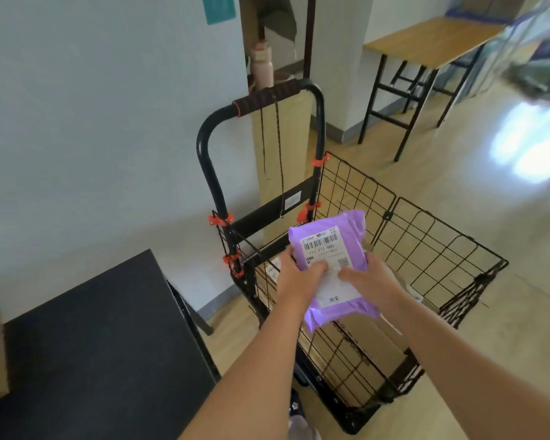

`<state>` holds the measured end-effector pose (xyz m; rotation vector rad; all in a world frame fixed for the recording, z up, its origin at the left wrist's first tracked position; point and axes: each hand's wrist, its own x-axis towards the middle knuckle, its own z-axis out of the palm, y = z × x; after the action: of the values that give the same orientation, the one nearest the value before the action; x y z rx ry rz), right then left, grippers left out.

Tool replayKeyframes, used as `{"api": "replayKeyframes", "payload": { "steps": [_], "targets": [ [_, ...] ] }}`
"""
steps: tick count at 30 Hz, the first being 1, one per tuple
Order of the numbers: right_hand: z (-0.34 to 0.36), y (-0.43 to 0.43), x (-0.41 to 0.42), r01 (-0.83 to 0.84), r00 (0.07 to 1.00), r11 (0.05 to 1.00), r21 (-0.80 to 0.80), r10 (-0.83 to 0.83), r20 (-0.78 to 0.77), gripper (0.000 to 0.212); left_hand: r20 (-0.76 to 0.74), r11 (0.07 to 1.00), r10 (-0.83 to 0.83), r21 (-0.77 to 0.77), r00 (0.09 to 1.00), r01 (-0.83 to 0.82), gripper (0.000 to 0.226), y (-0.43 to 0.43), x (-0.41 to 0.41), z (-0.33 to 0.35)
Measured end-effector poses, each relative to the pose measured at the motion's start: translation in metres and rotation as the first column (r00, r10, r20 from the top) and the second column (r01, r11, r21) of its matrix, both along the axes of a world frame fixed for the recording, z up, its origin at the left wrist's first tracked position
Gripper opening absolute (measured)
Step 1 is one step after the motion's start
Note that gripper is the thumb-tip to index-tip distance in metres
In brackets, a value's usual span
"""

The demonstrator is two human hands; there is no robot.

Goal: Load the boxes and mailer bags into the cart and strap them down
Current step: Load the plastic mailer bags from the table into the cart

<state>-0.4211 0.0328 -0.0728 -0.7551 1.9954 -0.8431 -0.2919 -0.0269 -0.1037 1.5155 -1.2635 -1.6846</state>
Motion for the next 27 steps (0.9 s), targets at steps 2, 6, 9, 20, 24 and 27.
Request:
{"api": "replayKeyframes", "payload": {
  "steps": [2,6,9,20,24,27],
  "targets": [
    [-0.002,-0.019,-0.014,-0.010,1.000,1.000,0.018,0.011,-0.026,0.044,-0.010,1.000,-0.018,0.021,1.000,0.018,0.073,-0.018,-0.015,-0.004],
    [-0.015,-0.052,-0.035,-0.027,0.991,0.997,0.074,0.037,-0.131,0.044,0.023,0.998,-0.013,0.068,1.000,0.012,0.074,-0.048,-0.036,-0.018],
    [-0.031,-0.067,-0.046,-0.094,0.971,0.985,0.142,0.123,-0.207,0.047,0.068,0.992,-0.008,0.122,0.998,0.000,0.074,-0.061,-0.046,-0.035],
    [-0.087,-0.128,-0.067,-0.274,0.900,0.910,0.312,0.357,-0.251,0.042,0.245,0.966,0.121,0.194,0.962,-0.171,0.070,-0.092,-0.064,-0.076],
    [-0.112,-0.156,-0.061,-0.371,0.899,0.889,0.269,0.416,-0.135,0.050,0.380,0.925,0.246,0.183,0.892,-0.333,0.074,-0.111,-0.069,-0.090],
    [-0.136,-0.171,-0.056,-0.400,0.900,0.885,0.237,0.428,-0.078,0.048,0.446,0.891,0.314,0.165,0.838,-0.422,0.083,-0.126,-0.079,-0.109]
  ]
}}
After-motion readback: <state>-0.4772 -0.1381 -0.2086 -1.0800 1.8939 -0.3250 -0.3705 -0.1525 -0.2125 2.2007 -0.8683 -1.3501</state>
